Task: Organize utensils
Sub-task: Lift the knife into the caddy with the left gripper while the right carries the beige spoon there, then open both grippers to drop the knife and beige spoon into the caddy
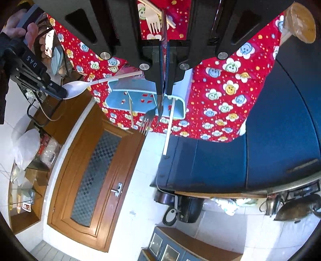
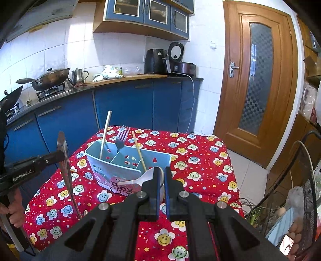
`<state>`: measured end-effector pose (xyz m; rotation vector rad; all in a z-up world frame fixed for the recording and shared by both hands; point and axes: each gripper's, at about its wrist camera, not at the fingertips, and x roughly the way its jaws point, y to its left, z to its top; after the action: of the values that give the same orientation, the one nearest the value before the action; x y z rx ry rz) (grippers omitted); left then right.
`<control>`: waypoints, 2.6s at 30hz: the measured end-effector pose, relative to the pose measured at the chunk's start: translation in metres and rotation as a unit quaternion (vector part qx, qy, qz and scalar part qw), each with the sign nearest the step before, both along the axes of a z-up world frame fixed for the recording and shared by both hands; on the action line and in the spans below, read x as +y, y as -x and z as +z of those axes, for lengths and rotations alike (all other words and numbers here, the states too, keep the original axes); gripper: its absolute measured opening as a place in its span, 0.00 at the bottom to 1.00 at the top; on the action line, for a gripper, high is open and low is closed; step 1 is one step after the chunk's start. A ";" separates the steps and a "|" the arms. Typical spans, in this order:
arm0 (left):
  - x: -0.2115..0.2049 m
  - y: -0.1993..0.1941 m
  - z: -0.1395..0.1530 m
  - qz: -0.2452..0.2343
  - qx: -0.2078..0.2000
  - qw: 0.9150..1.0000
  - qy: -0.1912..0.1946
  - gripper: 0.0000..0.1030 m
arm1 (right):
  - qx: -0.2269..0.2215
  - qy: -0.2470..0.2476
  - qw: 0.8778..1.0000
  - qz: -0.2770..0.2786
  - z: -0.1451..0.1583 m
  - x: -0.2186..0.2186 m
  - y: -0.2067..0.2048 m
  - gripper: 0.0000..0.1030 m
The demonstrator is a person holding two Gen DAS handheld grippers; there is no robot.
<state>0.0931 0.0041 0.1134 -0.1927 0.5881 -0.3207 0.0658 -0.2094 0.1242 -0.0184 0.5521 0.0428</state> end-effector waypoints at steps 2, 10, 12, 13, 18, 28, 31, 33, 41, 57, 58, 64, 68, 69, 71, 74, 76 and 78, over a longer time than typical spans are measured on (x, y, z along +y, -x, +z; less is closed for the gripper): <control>0.000 -0.001 0.007 0.002 -0.009 1.000 0.000 0.01 | -0.003 0.003 1.000 0.000 0.003 0.001 0.001 0.05; -0.003 -0.015 0.039 0.021 -0.056 0.998 -0.008 0.01 | -0.022 0.010 1.000 -0.004 0.018 -0.002 -0.001 0.05; -0.001 -0.020 0.048 0.029 -0.065 0.997 -0.003 0.01 | -0.032 0.012 0.999 -0.007 0.026 -0.003 -0.003 0.05; 0.001 -0.023 0.054 0.036 -0.073 0.997 0.000 0.01 | -0.038 0.013 0.999 -0.009 0.029 -0.005 -0.004 0.05; 0.003 -0.037 0.079 0.064 -0.116 0.991 -0.004 0.01 | -0.060 0.016 0.998 -0.011 0.046 -0.009 -0.008 0.05; -0.017 -0.064 0.079 0.073 -0.151 0.985 -0.031 0.01 | -0.080 0.053 0.995 -0.034 0.058 -0.016 -0.026 0.05; -0.026 -0.074 0.060 0.066 -0.139 0.987 -0.040 0.01 | -0.072 0.074 0.994 -0.037 0.051 -0.014 -0.035 0.05; -0.032 -0.079 0.046 0.061 -0.128 0.989 -0.048 0.01 | -0.060 0.085 0.994 -0.033 0.043 -0.013 -0.044 0.05; -0.037 -0.098 -0.001 0.054 -0.087 0.993 -0.053 0.01 | -0.013 0.122 0.992 -0.012 0.010 -0.007 -0.078 0.05; -0.033 -0.101 -0.032 0.021 -0.064 0.997 -0.047 0.03 | -0.001 0.007 0.998 0.069 -0.027 0.015 -0.118 0.07; -0.033 -0.100 -0.032 0.020 -0.060 0.997 -0.044 0.05 | -0.005 -0.011 0.997 0.075 -0.027 0.015 -0.118 0.07; -0.030 -0.089 -0.026 0.014 -0.059 0.997 -0.041 0.22 | -0.037 -0.076 0.992 0.091 -0.019 0.013 -0.111 0.25; -0.030 -0.078 -0.019 0.005 -0.052 0.998 -0.039 0.26 | -0.057 -0.087 0.990 0.092 -0.008 0.012 -0.096 0.25; -0.030 -0.075 -0.018 0.003 -0.048 0.998 -0.038 0.26 | -0.062 -0.089 0.990 0.092 -0.004 0.012 -0.090 0.25; -0.029 -0.069 -0.015 -0.001 -0.041 0.998 -0.036 0.27 | -0.066 -0.090 0.990 0.089 -0.001 0.011 -0.082 0.25; -0.027 -0.058 -0.012 -0.002 -0.032 0.999 -0.037 0.27 | -0.065 -0.097 0.990 0.085 0.002 0.010 -0.068 0.25; -0.026 -0.049 -0.011 -0.004 -0.025 0.999 -0.040 0.27 | -0.058 -0.100 0.990 0.082 0.002 0.009 -0.060 0.25; -0.024 -0.042 -0.011 -0.004 -0.017 0.999 -0.044 0.27 | -0.052 -0.106 0.990 0.076 0.000 0.008 -0.051 0.25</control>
<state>0.1350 -0.0203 0.1020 -0.0998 0.5679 -0.3041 0.1168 -0.2019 0.1244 0.1442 0.4385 0.2472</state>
